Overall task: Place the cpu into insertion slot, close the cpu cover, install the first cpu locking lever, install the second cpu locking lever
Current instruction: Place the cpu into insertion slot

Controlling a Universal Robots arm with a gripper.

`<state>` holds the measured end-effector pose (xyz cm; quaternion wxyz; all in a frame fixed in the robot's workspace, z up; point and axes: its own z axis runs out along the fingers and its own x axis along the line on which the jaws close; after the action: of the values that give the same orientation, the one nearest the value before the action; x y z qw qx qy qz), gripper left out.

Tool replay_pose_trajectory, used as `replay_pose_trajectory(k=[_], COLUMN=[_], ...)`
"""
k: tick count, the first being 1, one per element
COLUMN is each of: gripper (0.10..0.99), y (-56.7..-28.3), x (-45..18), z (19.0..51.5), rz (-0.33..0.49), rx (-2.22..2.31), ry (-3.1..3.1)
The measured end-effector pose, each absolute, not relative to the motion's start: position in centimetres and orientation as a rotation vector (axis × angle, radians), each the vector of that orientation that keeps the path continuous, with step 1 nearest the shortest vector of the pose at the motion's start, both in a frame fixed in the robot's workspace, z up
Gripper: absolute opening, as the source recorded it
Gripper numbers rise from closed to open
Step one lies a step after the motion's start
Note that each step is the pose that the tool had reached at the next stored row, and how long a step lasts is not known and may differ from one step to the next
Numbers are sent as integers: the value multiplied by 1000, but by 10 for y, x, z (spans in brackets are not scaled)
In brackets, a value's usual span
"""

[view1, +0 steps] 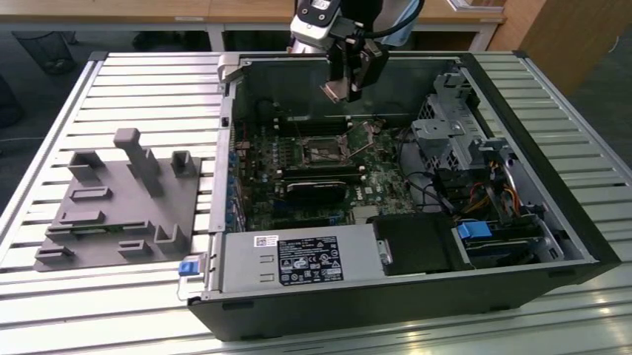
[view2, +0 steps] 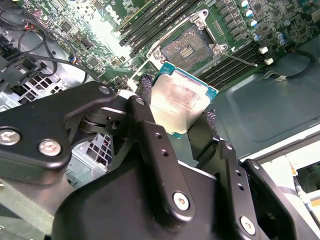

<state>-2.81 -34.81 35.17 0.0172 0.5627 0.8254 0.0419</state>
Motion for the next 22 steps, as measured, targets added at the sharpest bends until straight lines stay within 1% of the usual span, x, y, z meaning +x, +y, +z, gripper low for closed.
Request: replay_pose_trajectory(k=[22], gripper=[537], y=[-348], x=[-28], z=[344], rz=[128], rx=[1748], ry=[2564])
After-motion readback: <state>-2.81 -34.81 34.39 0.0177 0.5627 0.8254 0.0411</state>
